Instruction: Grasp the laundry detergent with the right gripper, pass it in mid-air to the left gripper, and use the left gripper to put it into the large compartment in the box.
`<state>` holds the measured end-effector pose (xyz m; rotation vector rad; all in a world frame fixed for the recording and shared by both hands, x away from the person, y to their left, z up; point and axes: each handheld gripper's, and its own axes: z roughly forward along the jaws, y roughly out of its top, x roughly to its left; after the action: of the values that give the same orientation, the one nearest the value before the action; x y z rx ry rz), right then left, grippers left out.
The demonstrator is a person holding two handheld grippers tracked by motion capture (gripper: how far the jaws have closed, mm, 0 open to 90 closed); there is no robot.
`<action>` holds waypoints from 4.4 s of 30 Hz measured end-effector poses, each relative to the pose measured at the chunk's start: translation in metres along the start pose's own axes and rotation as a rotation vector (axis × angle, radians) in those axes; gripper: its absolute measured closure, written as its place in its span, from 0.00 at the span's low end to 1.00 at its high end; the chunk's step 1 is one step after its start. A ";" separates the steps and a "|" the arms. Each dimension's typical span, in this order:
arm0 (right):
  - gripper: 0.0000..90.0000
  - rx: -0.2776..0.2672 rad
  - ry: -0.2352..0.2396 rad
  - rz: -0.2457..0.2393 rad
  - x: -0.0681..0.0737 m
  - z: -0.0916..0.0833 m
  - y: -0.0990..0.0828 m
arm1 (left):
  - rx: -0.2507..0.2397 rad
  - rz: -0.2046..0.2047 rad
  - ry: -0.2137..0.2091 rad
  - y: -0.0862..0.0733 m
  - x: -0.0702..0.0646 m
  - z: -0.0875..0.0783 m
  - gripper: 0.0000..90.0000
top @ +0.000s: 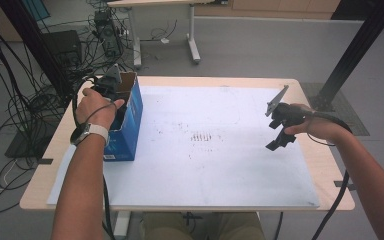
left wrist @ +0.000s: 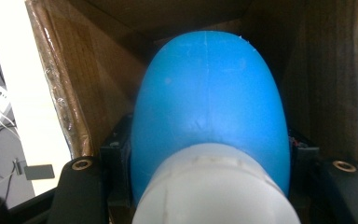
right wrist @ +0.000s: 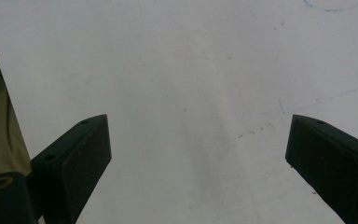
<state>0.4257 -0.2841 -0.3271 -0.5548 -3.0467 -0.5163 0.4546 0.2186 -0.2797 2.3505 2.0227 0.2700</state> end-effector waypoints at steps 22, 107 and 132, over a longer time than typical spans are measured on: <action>0.07 0.005 0.002 0.002 0.000 0.002 -0.002 | -0.006 -0.006 -0.005 0.000 0.001 0.000 0.42; 0.07 0.004 -0.016 0.007 0.007 -0.011 -0.006 | -0.211 0.426 -0.238 -0.007 -0.089 -0.130 0.11; 0.07 0.005 -0.019 0.018 0.006 -0.011 -0.008 | -0.160 0.717 -0.285 -0.012 -0.150 -0.074 0.11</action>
<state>0.4164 -0.2925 -0.3185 -0.5893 -3.0573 -0.5059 0.4103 0.0663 -0.2252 2.7138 0.9497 0.0906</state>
